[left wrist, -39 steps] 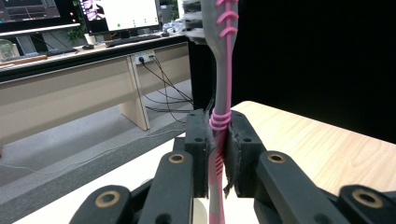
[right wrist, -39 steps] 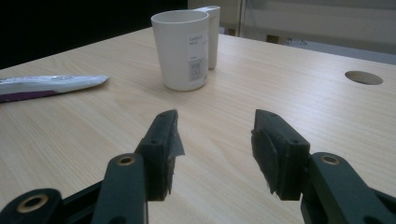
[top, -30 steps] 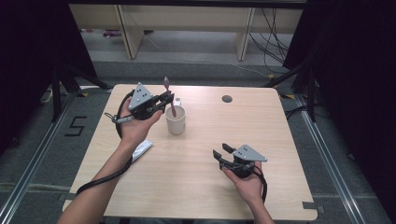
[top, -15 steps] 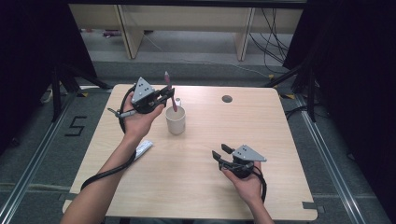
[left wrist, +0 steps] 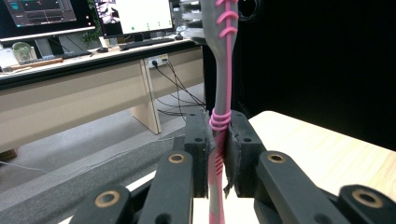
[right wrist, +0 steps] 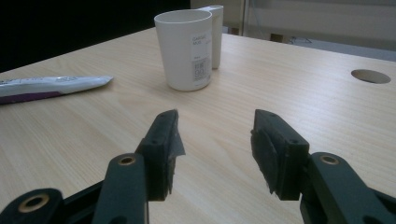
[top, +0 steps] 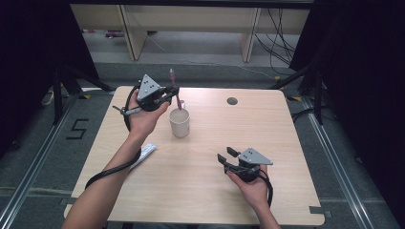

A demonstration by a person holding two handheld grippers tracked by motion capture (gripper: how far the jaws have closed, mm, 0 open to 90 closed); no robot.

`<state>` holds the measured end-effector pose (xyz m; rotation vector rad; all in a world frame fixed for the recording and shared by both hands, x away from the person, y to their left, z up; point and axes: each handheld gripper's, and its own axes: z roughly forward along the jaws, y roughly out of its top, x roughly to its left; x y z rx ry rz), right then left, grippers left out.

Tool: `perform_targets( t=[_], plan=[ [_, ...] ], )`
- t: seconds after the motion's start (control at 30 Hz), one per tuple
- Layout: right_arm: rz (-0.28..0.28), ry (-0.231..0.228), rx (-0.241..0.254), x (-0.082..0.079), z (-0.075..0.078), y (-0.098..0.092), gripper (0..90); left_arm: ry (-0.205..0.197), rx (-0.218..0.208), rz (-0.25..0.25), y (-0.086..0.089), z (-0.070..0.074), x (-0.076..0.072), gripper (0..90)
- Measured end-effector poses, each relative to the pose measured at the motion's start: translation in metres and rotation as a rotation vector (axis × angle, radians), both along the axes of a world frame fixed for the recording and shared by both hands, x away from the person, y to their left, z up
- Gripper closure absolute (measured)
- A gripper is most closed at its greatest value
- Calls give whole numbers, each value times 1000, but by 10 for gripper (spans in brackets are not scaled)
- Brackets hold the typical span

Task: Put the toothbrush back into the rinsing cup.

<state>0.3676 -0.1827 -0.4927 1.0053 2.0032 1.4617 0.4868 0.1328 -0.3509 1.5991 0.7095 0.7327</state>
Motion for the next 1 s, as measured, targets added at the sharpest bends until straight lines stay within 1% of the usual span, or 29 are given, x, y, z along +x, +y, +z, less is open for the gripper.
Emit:
perform_targets(
  t=[0.07,0.1,0.17,0.2,0.23,0.27,0.3,0.33,0.37,0.47,0.5,0.53,0.57,0.6,0.63,0.67,0.77,0.8,0.83,0.9,0.93,0.97,1.0],
  plan=[
    [2,0,1,0,0,0,515,-2,6,1,0,0,2,802],
    [-3,2,-8,0,0,-1,515,-1,8,6,0,-1,5,801],
    [-3,-6,-2,1,0,0,515,-1,8,7,0,-1,6,802],
    [-1,-1,-9,0,0,-1,515,-3,12,5,-1,-1,7,801],
    [-4,-8,-18,1,0,-2,515,-4,12,5,-1,-2,9,801],
    [-5,-6,-18,1,0,-1,515,-18,14,4,-1,-2,11,802],
    [1,9,3,1,-1,0,515,-5,12,6,-1,-2,11,801],
    [2,22,8,0,0,1,515,-3,14,8,-2,-3,12,801],
    [5,21,9,0,0,1,515,-5,20,12,-2,-3,14,801],
    [-4,-13,-15,1,1,-1,514,0,26,14,-3,-5,18,801],
    [0,-2,-2,1,0,0,515,2,26,18,-4,-5,19,801],
    [0,7,-2,0,1,0,515,3,23,19,-4,-6,20,801],
    [-2,6,-3,0,1,0,514,2,25,22,-4,-6,21,801],
    [0,19,10,0,1,1,514,0,24,26,-4,-7,23,801],
    [-3,18,6,0,1,0,514,-1,27,27,-3,-7,24,801],
    [-3,3,0,1,1,0,514,-1,29,28,-3,-8,25,801],
    [2,7,3,1,1,0,514,-2,30,31,-3,-8,28,801],
    [1,-8,-8,1,1,0,514,-3,27,32,-4,-8,29,801],
    [-9,10,2,0,1,1,514,-4,29,34,-4,-9,30,801],
    [2,2,0,1,1,1,514,-9,34,28,-4,-10,32,801],
    [1,13,5,1,1,1,513,-11,37,28,-4,-10,33,801],
    [2,-4,-7,1,1,1,513,-6,34,29,-5,-10,33,800],
    [-13,33,17,-2,2,2,513,-4,34,24,-5,-11,34,801]
  ],
)
